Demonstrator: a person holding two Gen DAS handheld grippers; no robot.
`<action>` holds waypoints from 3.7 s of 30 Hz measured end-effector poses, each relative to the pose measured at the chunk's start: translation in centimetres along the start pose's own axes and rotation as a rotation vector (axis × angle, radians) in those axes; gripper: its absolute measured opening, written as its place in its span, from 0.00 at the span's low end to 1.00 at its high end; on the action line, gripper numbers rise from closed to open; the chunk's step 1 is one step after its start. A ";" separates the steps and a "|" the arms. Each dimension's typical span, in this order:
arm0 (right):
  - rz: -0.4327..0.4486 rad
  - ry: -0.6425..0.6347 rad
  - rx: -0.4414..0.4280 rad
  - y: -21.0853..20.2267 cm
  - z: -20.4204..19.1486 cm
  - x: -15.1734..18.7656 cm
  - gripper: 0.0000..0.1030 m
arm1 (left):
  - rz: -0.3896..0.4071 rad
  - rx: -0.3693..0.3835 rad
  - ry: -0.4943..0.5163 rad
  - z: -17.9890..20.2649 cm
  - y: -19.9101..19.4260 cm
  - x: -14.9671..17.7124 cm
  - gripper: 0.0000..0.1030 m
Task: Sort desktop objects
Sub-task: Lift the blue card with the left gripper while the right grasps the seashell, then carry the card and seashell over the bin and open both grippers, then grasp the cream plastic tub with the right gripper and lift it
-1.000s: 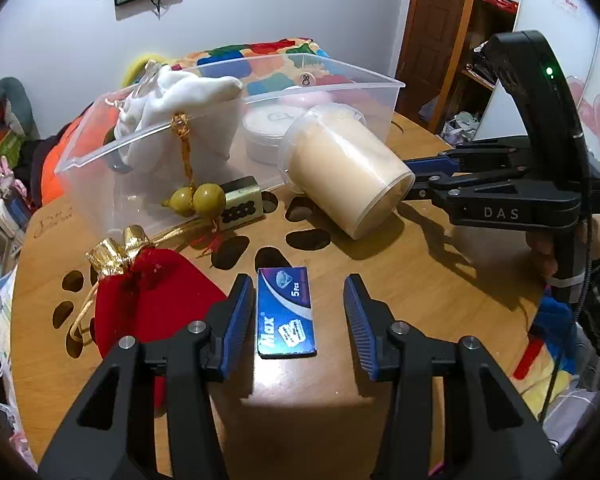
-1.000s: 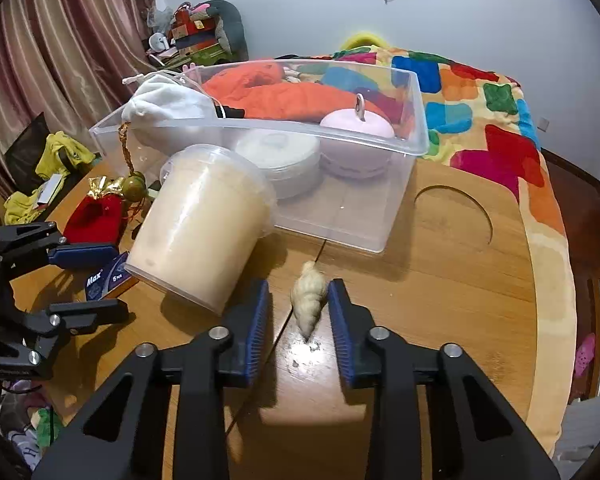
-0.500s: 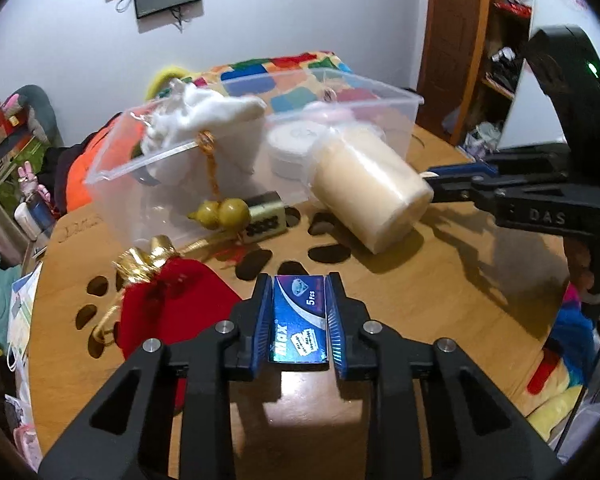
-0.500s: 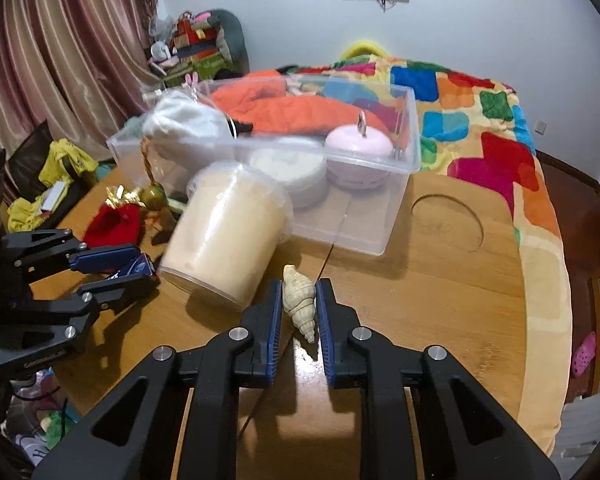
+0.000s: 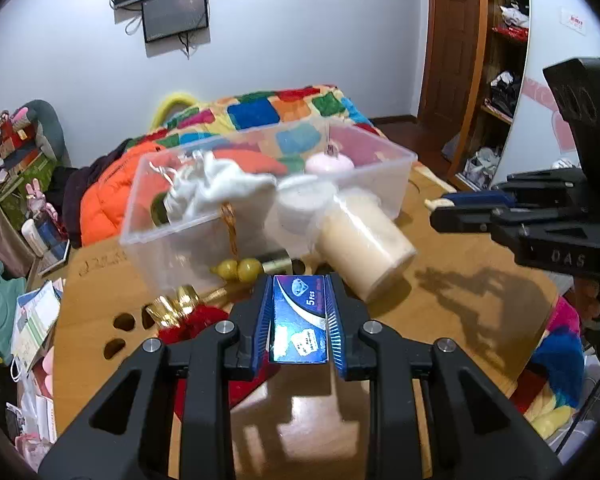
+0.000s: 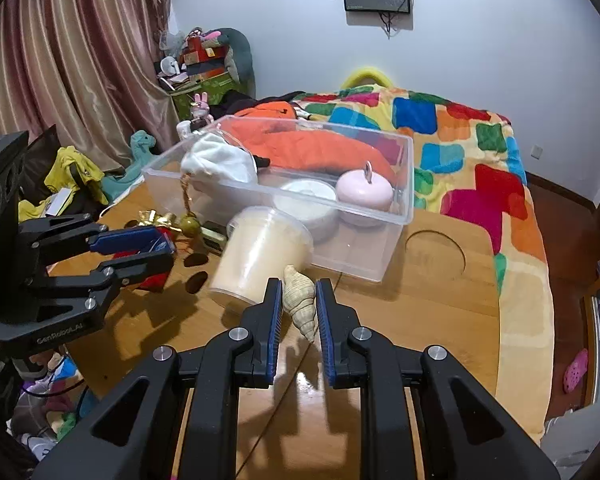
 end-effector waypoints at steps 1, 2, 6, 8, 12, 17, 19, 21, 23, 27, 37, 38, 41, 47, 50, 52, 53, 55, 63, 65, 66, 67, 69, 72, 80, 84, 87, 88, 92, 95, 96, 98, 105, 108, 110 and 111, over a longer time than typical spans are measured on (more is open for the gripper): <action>0.005 -0.003 0.002 -0.2 -0.1 -0.1 0.15 | 0.009 -0.002 0.000 -0.1 -0.2 -0.3 0.25; 0.011 -0.008 0.003 -0.4 -0.3 -0.3 0.15 | 0.017 -0.004 0.000 -0.1 -0.4 -0.5 0.25; 0.026 -0.018 0.004 -1.0 -0.6 -1.0 0.15 | 0.049 -0.009 0.006 -0.2 -1.1 -1.5 0.25; 0.034 -0.026 0.004 -1.2 -0.8 -1.4 0.15 | 0.064 -0.013 0.011 -0.3 -1.4 -1.9 0.25; 0.048 -0.040 0.009 -1.6 -1.1 -2.3 0.15 | 0.083 -0.012 0.015 -0.6 -1.7 -2.8 0.25; 0.069 -0.053 0.020 -2.1 -1.1 -3.7 0.15 | 0.103 -0.015 0.014 -1.7 -1.9 -3.9 0.25; 0.079 -0.060 0.026 -2.2 -1.1 -4.3 0.15 | 0.113 -0.016 0.007 -2.4 -2.1 -4.5 0.25; 0.089 -0.062 0.026 -2.2 -1.0 -5.0 0.15 | 0.122 -0.017 0.000 -2.9 -2.1 -5.1 0.25; 0.099 -0.065 0.027 -2.1 -1.0 -5.6 0.15 | 0.128 -0.018 -0.001 -3.3 -2.1 -5.6 0.25; 0.107 -0.067 0.029 -1.5 -0.8 -6.6 0.15 | 0.137 -0.028 -0.005 -4.1 -1.7 -6.7 0.25; 0.075 -0.075 0.038 1.5 0.0 -8.4 0.15 | 0.139 -0.004 0.003 -4.5 0.4 -8.7 0.25; 0.071 -0.072 0.034 1.8 0.2 -8.5 0.15 | 0.138 0.000 0.003 -4.5 0.8 -8.8 0.25; 0.055 -0.041 0.002 2.7 0.6 -8.7 0.15 | 0.132 0.009 0.005 -4.4 1.6 -9.2 0.25; 0.043 -0.016 -0.008 4.6 1.0 -9.0 0.15 | 0.107 0.030 -0.002 -4.4 3.8 -9.6 0.25; 0.034 -0.020 -0.003 5.8 1.1 -9.3 0.15 | 0.091 0.034 0.001 -4.4 5.0 -9.6 0.25; 0.022 -0.014 -0.011 6.6 1.1 -9.3 0.15 | 0.079 0.033 0.004 -4.5 5.8 -9.7 0.26; 0.018 -0.014 -0.006 7.0 1.2 -9.3 0.15 | 0.072 0.035 0.004 -4.5 6.3 -9.7 0.25; 0.010 -0.014 -0.001 7.8 1.3 -9.3 0.15 | 0.063 0.039 0.001 -4.7 7.0 -9.6 0.25; -0.025 -0.056 0.031 10.4 1.4 -10.0 0.15 | 0.019 0.047 0.034 -4.4 8.7 -9.7 0.25; -0.031 -0.067 0.030 11.0 1.3 -10.1 0.15 | 0.017 0.053 0.034 -4.3 8.8 -9.6 0.25; -0.035 -0.066 0.025 11.1 1.2 -10.1 0.15 | 0.016 0.051 0.038 -4.3 8.9 -9.4 0.25; -0.042 -0.067 0.020 11.4 1.2 -10.0 0.15 | 0.017 0.047 0.040 -4.3 9.0 -9.3 0.25; -0.054 -0.081 0.024 11.8 1.1 -9.8 0.15 | 0.021 0.043 0.038 -4.5 9.0 -9.2 0.25; -0.059 -0.098 0.040 12.1 0.8 -9.5 0.15 | 0.038 0.046 0.022 -4.8 8.7 -9.1 0.25; -0.042 -0.098 0.056 12.1 0.7 -9.2 0.17 | 0.044 0.040 0.008 -5.4 8.7 -8.7 0.26; -0.041 -0.093 0.068 11.8 0.7 -9.2 0.20 | 0.047 0.056 -0.008 -5.6 8.4 -8.6 0.36; -0.035 -0.105 0.083 11.2 0.4 -9.2 0.26 | 0.057 0.042 -0.002 -5.6 8.2 -8.7 0.41; -0.032 -0.111 0.090 10.9 0.3 -9.2 0.27 | 0.060 0.042 -0.003 -5.6 8.1 -8.7 0.41; -0.017 -0.126 0.121 9.6 0.1 -9.3 0.34 | 0.067 0.036 -0.015 -5.8 7.5 -8.9 0.48; -0.011 -0.130 0.137 8.6 -0.1 -9.3 0.37 | 0.074 0.032 -0.022 -5.9 6.8 -8.8 0.52; -0.007 -0.132 0.146 8.2 -0.2 -9.2 0.40 | 0.079 0.030 -0.028 -5.9 6.4 -8.7 0.56; 0.004 -0.136 0.174 7.3 -0.5 -8.8 0.49 | 0.085 0.030 -0.038 -6.0 5.7 -8.4 0.64; 0.037 -0.112 0.205 4.2 -1.4 -7.0 0.69 | 0.102 -0.019 -0.037 -6.2 2.7 -6.6 0.72; 0.054 -0.102 0.224 3.0 -1.9 -6.1 0.74 | 0.114 -0.032 -0.038 -6.4 1.1 -5.6 0.76; 0.057 -0.089 0.225 2.4 -2.3 -5.5 0.78 | 0.119 -0.037 -0.042 -6.6 0.2 -5.0 0.81; 0.054 -0.080 0.222 2.2 -2.5 -5.1 0.79 | 0.121 -0.041 -0.045 -6.7 -0.1 -4.6 0.82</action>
Point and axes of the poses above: each gripper's, at about its wrist camera, not at the fingertips, and y roughly the way its jaws point, z to its right, x to its underside, the point moved 3 cm from there along y, roughly the way its jaws point, and after that the axes turned 1 degree about x, right-handed, at the moved point
